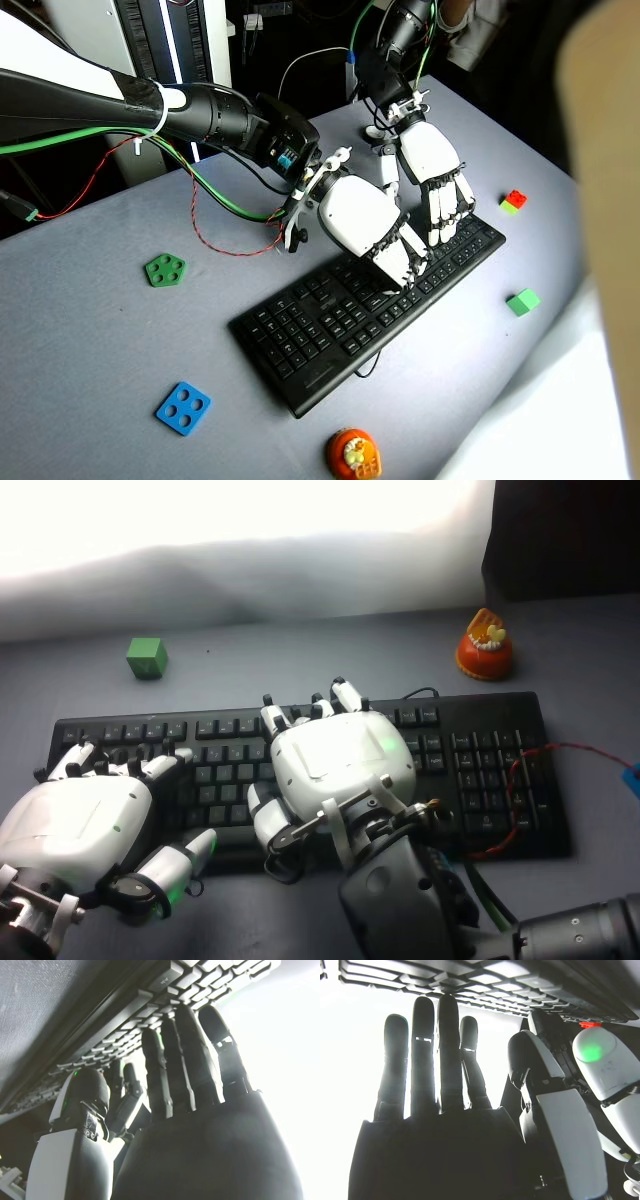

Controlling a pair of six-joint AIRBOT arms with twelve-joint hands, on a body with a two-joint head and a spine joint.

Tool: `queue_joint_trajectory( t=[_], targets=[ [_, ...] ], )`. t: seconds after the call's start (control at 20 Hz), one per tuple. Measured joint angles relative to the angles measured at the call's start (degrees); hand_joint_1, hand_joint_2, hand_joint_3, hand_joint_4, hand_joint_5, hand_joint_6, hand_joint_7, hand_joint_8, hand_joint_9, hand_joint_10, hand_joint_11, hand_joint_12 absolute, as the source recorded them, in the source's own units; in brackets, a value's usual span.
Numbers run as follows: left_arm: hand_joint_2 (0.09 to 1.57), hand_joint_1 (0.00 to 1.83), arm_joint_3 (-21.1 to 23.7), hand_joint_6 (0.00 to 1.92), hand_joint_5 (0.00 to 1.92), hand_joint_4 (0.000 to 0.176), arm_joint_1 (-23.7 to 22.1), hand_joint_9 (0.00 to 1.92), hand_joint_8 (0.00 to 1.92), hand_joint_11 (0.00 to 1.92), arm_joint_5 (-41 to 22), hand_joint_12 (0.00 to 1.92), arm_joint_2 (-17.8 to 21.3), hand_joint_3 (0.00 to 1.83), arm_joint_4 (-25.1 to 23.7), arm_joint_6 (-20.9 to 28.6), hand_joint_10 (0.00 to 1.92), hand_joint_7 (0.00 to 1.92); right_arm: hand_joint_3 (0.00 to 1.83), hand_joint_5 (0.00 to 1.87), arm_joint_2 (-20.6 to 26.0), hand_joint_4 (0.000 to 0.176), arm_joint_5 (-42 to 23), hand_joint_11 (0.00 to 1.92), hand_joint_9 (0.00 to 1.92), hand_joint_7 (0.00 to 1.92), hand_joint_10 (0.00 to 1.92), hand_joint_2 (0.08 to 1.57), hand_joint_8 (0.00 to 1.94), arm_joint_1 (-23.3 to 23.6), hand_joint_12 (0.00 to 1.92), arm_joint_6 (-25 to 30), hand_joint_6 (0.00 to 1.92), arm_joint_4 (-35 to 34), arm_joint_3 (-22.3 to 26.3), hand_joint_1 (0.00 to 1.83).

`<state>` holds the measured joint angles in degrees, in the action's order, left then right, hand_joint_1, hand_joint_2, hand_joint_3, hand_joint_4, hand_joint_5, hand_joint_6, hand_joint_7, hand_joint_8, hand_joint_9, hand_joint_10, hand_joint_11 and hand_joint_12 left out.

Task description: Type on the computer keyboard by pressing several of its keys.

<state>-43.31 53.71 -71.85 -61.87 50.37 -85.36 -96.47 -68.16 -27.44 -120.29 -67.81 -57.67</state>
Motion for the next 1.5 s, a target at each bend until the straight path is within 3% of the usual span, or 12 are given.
queue_joint_trajectory(
  t=[0.35,0.6,0.7,0.9,0.95,1.0,1.1,1.25,1.35,1.4,1.5],
  targets=[
    [1.39,0.4,-1.33,0.0,0.27,0.002,-1.03,0.45,0.0,0.0,-2.6,1.25,0.33,0.01,-2.82,1.51,0.03,0.42,0.0,0.18,5.53,0.0,0.55,0.02,0.32,0.59,1.0,1.45,0.0,1.95,1.77,-0.57,0.86,-0.44,5.11,0.36],
    [1.37,0.42,-3.39,0.0,0.23,0.011,-0.57,0.42,0.0,0.0,-5.05,1.2,-3.76,0.0,-2.36,1.64,0.01,0.37,0.0,0.17,11.54,0.0,1.64,0.01,0.31,0.58,0.99,1.47,0.0,3.74,1.76,-1.14,0.87,0.44,9.22,0.3],
    [1.36,0.45,-4.74,0.0,0.23,0.006,-0.72,0.41,0.0,0.0,-4.79,1.21,-5.05,0.0,-2.84,1.62,0.0,0.36,0.0,0.17,13.11,0.0,2.51,0.0,0.31,0.58,0.98,1.46,0.0,3.74,1.77,-1.14,0.86,0.09,10.54,0.33],
    [1.32,0.53,-7.43,0.0,0.19,0.012,-1.36,0.39,0.0,0.0,-5.44,1.19,-6.25,0.0,-2.08,1.36,0.0,0.34,0.0,0.19,14.14,0.0,2.82,0.02,0.34,0.63,0.98,1.45,0.02,4.33,1.75,-1.07,0.87,-0.2,11.28,0.36],
    [1.29,0.62,-7.76,0.0,0.16,0.023,-1.36,0.35,0.0,0.0,-5.46,1.15,-6.49,0.0,-2.05,1.31,0.0,0.3,0.0,0.19,14.21,0.0,2.84,0.0,0.33,0.63,0.98,1.45,0.02,4.5,1.75,-1.09,0.87,0.02,11.28,0.36],
    [1.22,0.92,-8.0,0.0,0.12,0.038,-1.36,0.23,0.0,0.0,-5.05,1.02,-6.56,0.0,-2.32,1.31,0.0,0.22,0.0,0.18,14.25,0.0,2.82,0.0,0.32,0.62,0.97,1.45,0.02,4.57,1.75,-1.09,0.86,0.48,11.28,0.36],
    [1.07,1.26,-8.35,0.0,0.03,0.061,-1.42,0.04,0.0,0.0,-4.85,0.59,-6.54,0.0,-2.75,1.46,0.0,0.03,0.0,0.19,14.25,0.0,2.89,0.0,0.33,0.62,0.97,1.45,0.02,4.57,1.74,-1.11,0.86,0.2,11.32,0.37],
    [1.02,1.27,-8.35,0.0,0.0,0.071,-1.6,0.0,0.0,0.0,-6.1,0.35,-6.4,0.0,-4.22,1.92,0.0,0.0,0.0,0.21,14.29,0.0,2.84,0.0,0.33,0.62,0.96,1.45,0.02,4.57,1.73,-1.18,0.86,0.11,11.54,0.37],
    [1.01,1.26,-8.33,0.0,0.0,0.068,-1.64,0.0,0.0,0.0,-6.29,0.3,-6.36,0.0,-4.33,2.01,0.0,0.0,0.0,0.2,14.32,0.0,2.86,0.0,0.31,0.61,0.96,1.45,0.02,4.57,1.72,-1.53,0.84,0.11,11.82,0.36],
    [1.0,1.24,-8.2,0.0,0.0,0.072,-1.64,0.0,0.0,0.0,-6.25,0.36,-6.29,0.0,-4.26,2.08,0.0,0.0,0.0,0.2,14.32,0.0,2.86,0.0,0.31,0.61,0.96,1.46,0.02,4.57,1.72,-1.77,0.84,0.09,11.87,0.34],
    [1.09,0.9,-8.15,0.0,0.01,0.053,-1.64,0.06,0.01,0.0,-6.21,0.69,-6.19,0.01,-4.24,2.1,0.02,0.05,0.0,0.21,14.32,0.0,2.86,0.0,0.31,0.61,0.95,1.46,0.01,4.57,1.71,-2.12,0.82,0.13,11.93,0.35]
  ],
)
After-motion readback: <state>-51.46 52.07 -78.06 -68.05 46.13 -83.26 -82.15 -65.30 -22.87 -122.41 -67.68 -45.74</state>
